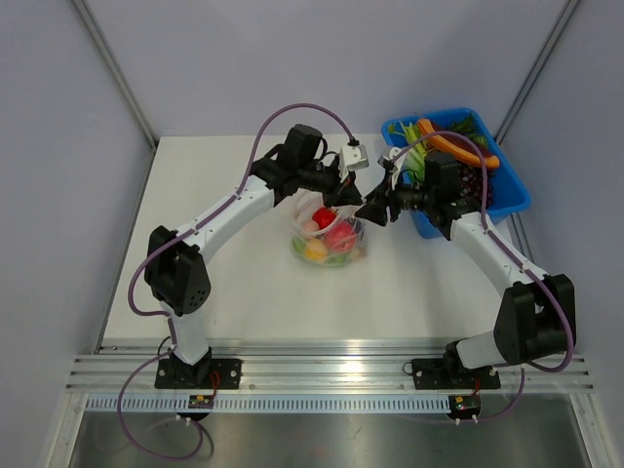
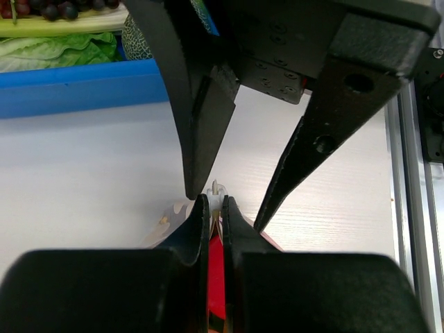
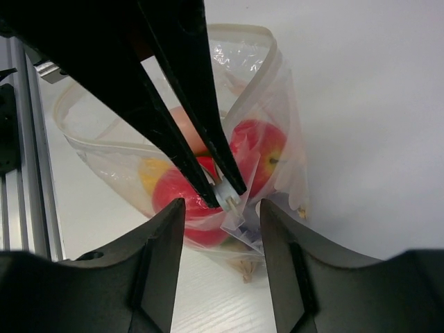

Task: Place the food in the zip-top bag and seal the zipper
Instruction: Zip the zipper food storage bag at the center of the board.

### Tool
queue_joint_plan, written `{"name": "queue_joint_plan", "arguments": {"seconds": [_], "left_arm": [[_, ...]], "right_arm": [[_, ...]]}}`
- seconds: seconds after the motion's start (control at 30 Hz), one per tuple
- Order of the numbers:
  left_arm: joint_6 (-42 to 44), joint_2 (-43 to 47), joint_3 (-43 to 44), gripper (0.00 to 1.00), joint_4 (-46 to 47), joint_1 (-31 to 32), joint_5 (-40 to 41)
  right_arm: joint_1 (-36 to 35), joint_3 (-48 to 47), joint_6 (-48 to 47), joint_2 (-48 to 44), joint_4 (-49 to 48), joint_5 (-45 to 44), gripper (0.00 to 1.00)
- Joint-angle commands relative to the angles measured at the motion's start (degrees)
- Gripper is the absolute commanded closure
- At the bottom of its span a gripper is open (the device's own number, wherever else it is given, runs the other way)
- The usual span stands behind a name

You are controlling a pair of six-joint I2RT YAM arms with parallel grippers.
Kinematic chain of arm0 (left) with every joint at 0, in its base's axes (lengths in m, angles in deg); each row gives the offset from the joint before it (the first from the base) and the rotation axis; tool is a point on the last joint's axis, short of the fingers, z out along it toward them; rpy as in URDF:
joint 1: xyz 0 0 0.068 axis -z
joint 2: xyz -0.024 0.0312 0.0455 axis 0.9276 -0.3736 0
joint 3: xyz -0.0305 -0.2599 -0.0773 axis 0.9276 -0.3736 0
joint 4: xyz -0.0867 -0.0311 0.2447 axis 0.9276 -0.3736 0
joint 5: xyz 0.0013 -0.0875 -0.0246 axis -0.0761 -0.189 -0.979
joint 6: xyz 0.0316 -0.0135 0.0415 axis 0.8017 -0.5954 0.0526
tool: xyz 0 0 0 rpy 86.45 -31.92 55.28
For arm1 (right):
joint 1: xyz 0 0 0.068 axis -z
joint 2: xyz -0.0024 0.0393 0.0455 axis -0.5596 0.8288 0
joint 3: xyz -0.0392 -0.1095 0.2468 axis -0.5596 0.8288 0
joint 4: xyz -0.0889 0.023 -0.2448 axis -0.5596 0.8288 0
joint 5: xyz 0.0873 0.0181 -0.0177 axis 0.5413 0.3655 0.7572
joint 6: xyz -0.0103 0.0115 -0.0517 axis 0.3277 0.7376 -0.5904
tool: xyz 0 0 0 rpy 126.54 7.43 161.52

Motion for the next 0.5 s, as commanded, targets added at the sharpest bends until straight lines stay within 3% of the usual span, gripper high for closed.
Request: {"name": "queue_joint_plan", "arguments": {"seconds": [0.0,0.13,0.17,0.23,0.27,0.3,0.47], "left_arm": [[-0.38,3.51,-0.34,1.00,2.62,0.20,0.39],[-0.38,4.66,-1.05,1.00,2.71,0.20,0.12],[-0.11,4.74,-1.22,1.00,2.62,0.20,-0.05],[0.06,5.09,-1.31,1.00,2.62,0.20,0.04],[0.32,5.18,-1.31,1.00,2.44,0.20,0.30],[0.41,5.19,-1.31,1.00,2.01,0.20,0.30],[2.96,4.66,-0.61,1.00,-1.51,0.20,1.26]], "right_arm": [[-0.44,-2.82,0.00,1.47,-0.45,1.60,0.45],[-0.44,-3.43,1.67,3.05,-2.99,1.87,0.49],[-0.44,-3.17,2.29,3.14,-4.05,1.96,0.61],[-0.44,-2.73,4.74,3.23,-8.69,3.10,0.76],[-0.44,-2.38,5.71,3.32,-10.02,3.27,0.91],[-0.44,-2.21,6.94,3.23,-10.82,3.54,1.00],[-0.52,1.38,9.41,0.52,-16.70,0.74,1.00]]}}
